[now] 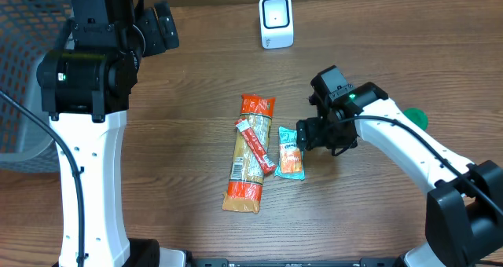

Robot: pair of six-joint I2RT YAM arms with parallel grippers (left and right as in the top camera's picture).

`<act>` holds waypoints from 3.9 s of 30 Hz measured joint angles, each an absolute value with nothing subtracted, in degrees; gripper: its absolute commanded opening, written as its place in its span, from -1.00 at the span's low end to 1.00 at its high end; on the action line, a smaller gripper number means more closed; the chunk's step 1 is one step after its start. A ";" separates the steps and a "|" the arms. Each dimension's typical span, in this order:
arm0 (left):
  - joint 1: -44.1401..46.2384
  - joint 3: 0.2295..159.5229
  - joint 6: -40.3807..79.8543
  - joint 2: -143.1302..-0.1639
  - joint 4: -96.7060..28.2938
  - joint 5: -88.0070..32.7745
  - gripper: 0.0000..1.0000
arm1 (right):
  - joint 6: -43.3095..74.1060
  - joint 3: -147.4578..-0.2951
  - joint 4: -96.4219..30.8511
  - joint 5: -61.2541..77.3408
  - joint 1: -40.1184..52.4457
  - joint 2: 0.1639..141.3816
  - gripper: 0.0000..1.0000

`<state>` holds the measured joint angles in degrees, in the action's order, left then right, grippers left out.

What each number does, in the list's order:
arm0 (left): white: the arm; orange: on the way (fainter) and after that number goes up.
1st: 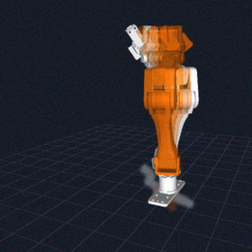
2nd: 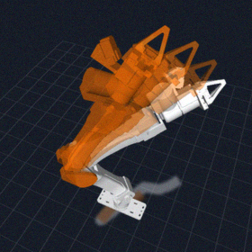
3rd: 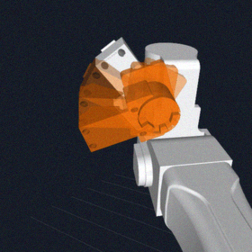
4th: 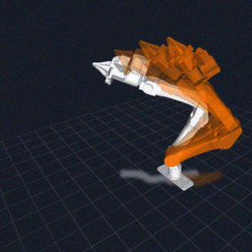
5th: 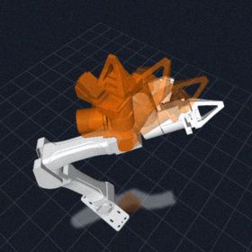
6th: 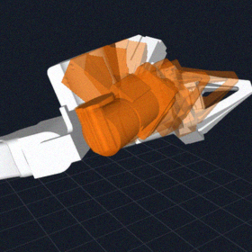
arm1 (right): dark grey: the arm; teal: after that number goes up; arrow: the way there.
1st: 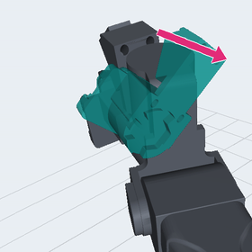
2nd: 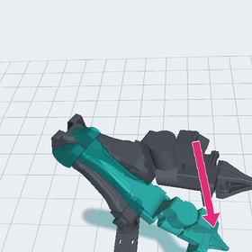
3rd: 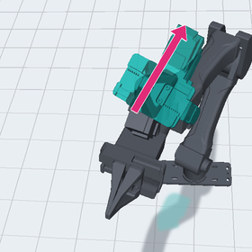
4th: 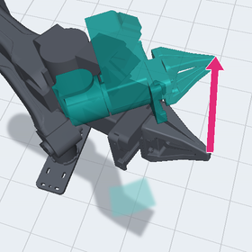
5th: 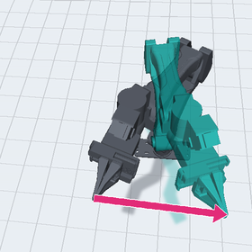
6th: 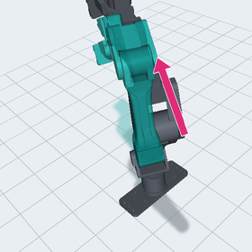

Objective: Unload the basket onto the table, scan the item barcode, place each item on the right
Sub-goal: 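Reach the right gripper over the orange Kleenex tissue pack, then lower the right gripper and close it on the Kleenex pack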

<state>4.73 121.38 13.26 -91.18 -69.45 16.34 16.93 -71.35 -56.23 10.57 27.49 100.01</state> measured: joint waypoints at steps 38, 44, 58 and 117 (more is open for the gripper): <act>4.73 121.38 13.26 -91.18 -69.47 16.34 1.00 | 18.00 -69.04 -54.74 4.71 27.46 91.90 0.68; 4.73 121.38 13.26 -91.18 -69.47 16.34 1.00 | 18.00 -68.99 -54.19 4.45 27.46 91.90 0.68; 4.73 121.38 13.26 -91.18 -69.47 16.34 1.00 | 17.98 -68.99 -53.12 4.45 27.46 91.90 0.69; 4.73 121.38 13.26 -91.18 -69.47 16.34 0.99 | 23.70 -68.99 -52.64 12.01 35.40 101.60 -0.29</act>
